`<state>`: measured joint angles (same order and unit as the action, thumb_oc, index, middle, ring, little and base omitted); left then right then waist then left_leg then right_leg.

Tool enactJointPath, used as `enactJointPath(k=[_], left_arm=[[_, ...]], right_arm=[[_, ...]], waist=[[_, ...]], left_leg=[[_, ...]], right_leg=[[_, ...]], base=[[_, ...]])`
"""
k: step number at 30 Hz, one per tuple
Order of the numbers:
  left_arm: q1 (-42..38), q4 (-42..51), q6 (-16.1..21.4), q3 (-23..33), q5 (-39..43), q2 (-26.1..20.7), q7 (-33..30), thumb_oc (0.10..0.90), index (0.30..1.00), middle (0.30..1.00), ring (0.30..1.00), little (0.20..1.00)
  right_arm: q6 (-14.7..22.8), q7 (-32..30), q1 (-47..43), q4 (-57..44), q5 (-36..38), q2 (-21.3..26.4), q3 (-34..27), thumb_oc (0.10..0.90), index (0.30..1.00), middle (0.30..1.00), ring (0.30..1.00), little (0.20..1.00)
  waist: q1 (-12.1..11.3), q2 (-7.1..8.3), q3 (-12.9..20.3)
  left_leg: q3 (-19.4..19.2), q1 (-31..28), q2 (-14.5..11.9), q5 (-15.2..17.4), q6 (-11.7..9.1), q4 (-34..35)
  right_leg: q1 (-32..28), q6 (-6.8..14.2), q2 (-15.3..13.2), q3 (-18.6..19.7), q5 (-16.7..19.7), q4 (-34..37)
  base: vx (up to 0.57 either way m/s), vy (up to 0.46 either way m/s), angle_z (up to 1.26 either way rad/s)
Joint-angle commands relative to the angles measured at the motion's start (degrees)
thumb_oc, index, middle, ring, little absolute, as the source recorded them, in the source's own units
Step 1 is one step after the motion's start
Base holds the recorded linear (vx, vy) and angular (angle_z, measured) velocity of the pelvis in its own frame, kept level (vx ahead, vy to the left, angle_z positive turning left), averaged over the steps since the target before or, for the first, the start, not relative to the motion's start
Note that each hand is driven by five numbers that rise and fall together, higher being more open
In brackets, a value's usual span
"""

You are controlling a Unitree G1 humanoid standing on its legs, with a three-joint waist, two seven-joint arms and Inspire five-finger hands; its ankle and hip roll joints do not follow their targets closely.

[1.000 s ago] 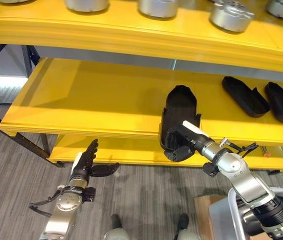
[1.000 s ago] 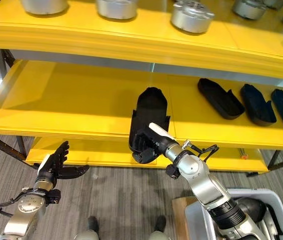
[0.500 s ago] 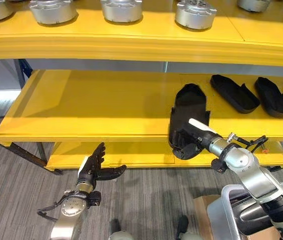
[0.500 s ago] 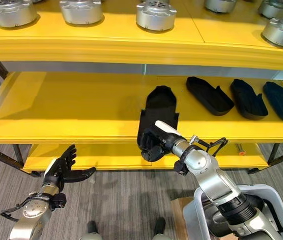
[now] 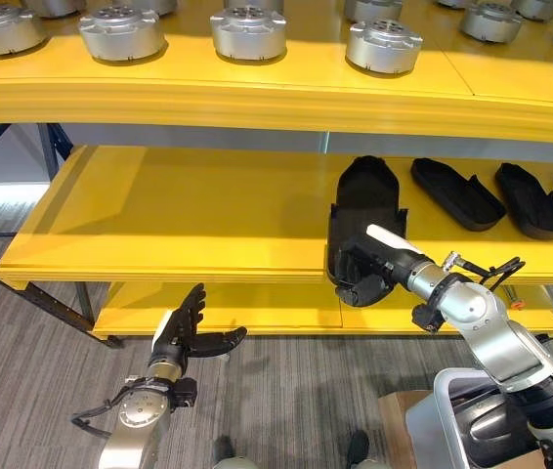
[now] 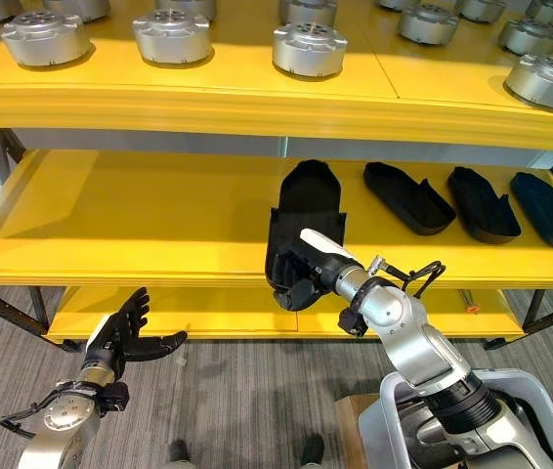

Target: Move parts from the plastic box to the shelf.

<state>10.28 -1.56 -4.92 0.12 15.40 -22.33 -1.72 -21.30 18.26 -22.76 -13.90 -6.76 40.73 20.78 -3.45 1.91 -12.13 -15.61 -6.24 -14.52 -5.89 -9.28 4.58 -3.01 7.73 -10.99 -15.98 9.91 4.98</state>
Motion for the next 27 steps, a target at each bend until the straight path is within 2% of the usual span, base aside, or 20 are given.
enactJointPath(k=[1,7,8,10,12,13,14,15,16,18,19,20,21,25,27], left_arm=[[-3.0,4.2,5.6,0.4,0.8,-4.4,0.1,0.900,1.000,1.000,1.000,1.000],[-5.9,2.9,6.0,0.0,1.4,-4.3,1.0,0.900,1.000,1.000,1.000,1.000],[-6.8,2.9,5.7,-0.3,1.8,-4.2,1.7,0.900,1.000,1.000,1.000,1.000],[-7.1,3.2,5.5,-0.5,2.0,-4.1,2.1,0.900,1.000,1.000,1.000,1.000],[-7.0,4.0,5.7,-0.8,1.6,-4.1,2.1,0.900,1.000,1.000,1.000,1.000],[-6.6,4.6,5.6,-0.7,1.7,-4.2,1.8,0.900,1.000,1.000,1.000,1.000],[-5.8,5.3,5.7,-0.8,1.8,-4.5,0.8,0.900,1.000,1.000,1.000,1.000],[-5.7,5.2,5.9,-1.1,2.0,-4.6,0.4,0.900,1.000,1.000,1.000,1.000],[-5.8,5.1,5.9,-1.2,2.1,-4.6,0.2,0.900,1.000,1.000,1.000,1.000],[-6.7,4.2,6.2,-2.5,2.3,-4.2,-0.6,0.900,1.000,1.000,1.000,1.000],[-6.8,4.0,6.3,-2.7,2.3,-4.2,-0.8,0.900,1.000,1.000,1.000,1.000],[-7.5,3.2,6.6,-3.5,2.4,-3.9,-0.8,0.900,1.000,1.000,1.000,1.000],[-7.7,3.0,6.6,-3.8,2.2,-3.7,-0.5,0.900,1.000,1.000,1.000,1.000],[-6.6,3.1,6.5,-3.8,1.6,-3.5,-1.0,0.900,1.000,1.000,1.000,1.000],[-6.1,2.7,6.3,-3.2,2.3,-3.6,-0.9,0.900,1.000,1.000,1.000,1.000]], right_arm=[[4.2,-2.4,-9.7,-5.6,-3.0,-0.2,-6.0,0.400,0.300,0.300,0.300,0.300],[6.2,-3.0,-8.1,-4.7,-4.8,0.2,-7.0,0.400,0.300,0.300,0.300,0.300],[6.9,-3.0,-6.7,-4.7,-5.4,0.3,-7.9,0.400,0.300,0.300,0.300,0.300],[7.4,-2.9,-5.8,-5.0,-5.5,0.2,-8.4,0.400,0.300,0.300,0.300,0.300],[8.7,-2.7,-4.6,-5.0,-6.2,-0.6,-8.6,0.400,0.300,0.300,0.300,0.300],[9.1,-2.6,-4.8,-4.9,-6.0,-0.8,-8.4,0.400,0.300,0.300,0.300,0.300],[9.0,-2.6,-5.8,-4.7,-5.3,-0.8,-7.4,0.400,0.300,0.300,0.300,0.300],[8.7,-2.7,-6.3,-4.7,-5.0,-0.6,-6.8,0.400,0.300,0.300,0.300,0.300],[8.6,-2.7,-6.5,-4.7,-4.9,-0.6,-6.7,0.400,0.300,0.300,0.300,0.300],[8.3,-3.0,-6.0,-4.8,-5.0,0.0,-6.6,0.400,0.300,0.300,0.300,0.300],[8.3,-3.0,-5.8,-4.8,-4.9,0.1,-6.8,0.400,0.300,0.300,0.300,0.300],[8.2,-2.7,-4.4,-4.8,-5.0,0.5,-7.9,0.400,0.300,0.300,0.300,0.300],[8.4,-2.6,-3.4,-4.9,-5.2,0.8,-8.5,0.400,0.300,0.300,0.300,0.300],[10.6,-2.2,-0.3,-4.5,-5.4,1.8,-11.2,0.400,0.300,0.300,0.300,0.300],[9.8,-1.5,0.2,-5.1,-4.6,2.9,-12.0,0.400,0.300,0.300,0.300,0.300]], waist=[[-0.6,1.81,4.5],[-0.3,2.49,4.1],[-0.4,2.57,3.7],[-0.6,2.67,3.4],[-1.3,2.78,2.4],[-1.7,2.79,2.2],[-2.0,2.91,1.8],[-1.6,2.88,1.7],[-1.4,2.98,1.7],[0.2,3.37,2.0],[0.5,3.39,2.0],[2.2,3.52,2.2],[2.7,3.50,2.2],[3.1,3.63,2.5],[3.3,3.62,3.0]], left_leg=[[3.7,-1.7,4.0,6.2,3.6,-1.7],[3.8,-0.5,6.6,8.8,6.1,-5.6],[4.2,-0.3,7.8,9.4,7.3,-6.3],[4.4,-0.3,8.5,9.7,7.9,-6.5],[3.7,-0.9,9.6,10.2,8.6,-6.3],[2.9,-1.5,9.6,10.1,8.6,-5.8],[1.3,-2.9,10.0,10.0,8.3,-4.0],[1.5,-3.5,10.2,10.4,8.2,-3.4],[1.8,-3.4,10.4,10.3,8.2,-3.2],[4.2,-3.5,11.9,11.2,8.9,-2.7],[4.7,-3.4,12.0,11.4,9.1,-2.7],[7.3,-3.5,12.7,11.9,9.8,-2.6],[8.2,-3.5,12.8,12.1,10.0,-2.5],[9.2,-3.7,12.5,11.9,9.6,-1.7],[9.0,-4.1,12.3,11.4,9.1,-0.7]], right_leg=[[-2.8,0.8,-0.7,2.2,-8.5,-4.7],[-2.3,1.6,-2.5,2.5,-9.1,-9.0],[-2.0,1.6,-3.4,2.3,-8.9,-11.4],[-1.3,1.6,-4.2,1.8,-8.1,-13.4],[0.9,2.4,-6.6,-0.9,-3.9,-17.8],[1.5,2.7,-7.1,-2.5,-3.2,-18.3],[3.3,3.2,-6.2,-4.6,-2.5,-17.1],[4.2,3.2,-4.2,-3.9,-3.2,-15.0],[4.8,3.1,-3.5,-3.5,-3.1,-13.9],[7.0,3.2,-0.6,0.9,-1.6,-8.1],[7.5,3.2,-0.5,1.9,-1.0,-7.8],[9.1,3.2,0.8,8.3,-0.1,-6.8],[9.2,3.2,1.2,10.1,0.0,-6.5],[7.9,3.2,2.3,11.5,-0.9,-5.3],[6.1,2.8,2.6,11.5,-1.7,-4.2]], base=[[-0.09,0.288,0.02],[-0.09,0.287,0.04],[-0.09,0.397,0.11],[-0.06,0.260,0.14],[-0.04,0.213,0.07],[-0.02,0.203,-0.24],[0.02,0.113,-0.38],[0.02,0.084,-0.61],[0.05,0.005,-0.57],[0.10,-0.019,-0.33],[0.18,-0.064,0.50],[0.16,-0.068,0.97],[0.19,-0.091,1.17],[0.09,-0.077,0.38],[0.12,-0.098,0.13]])
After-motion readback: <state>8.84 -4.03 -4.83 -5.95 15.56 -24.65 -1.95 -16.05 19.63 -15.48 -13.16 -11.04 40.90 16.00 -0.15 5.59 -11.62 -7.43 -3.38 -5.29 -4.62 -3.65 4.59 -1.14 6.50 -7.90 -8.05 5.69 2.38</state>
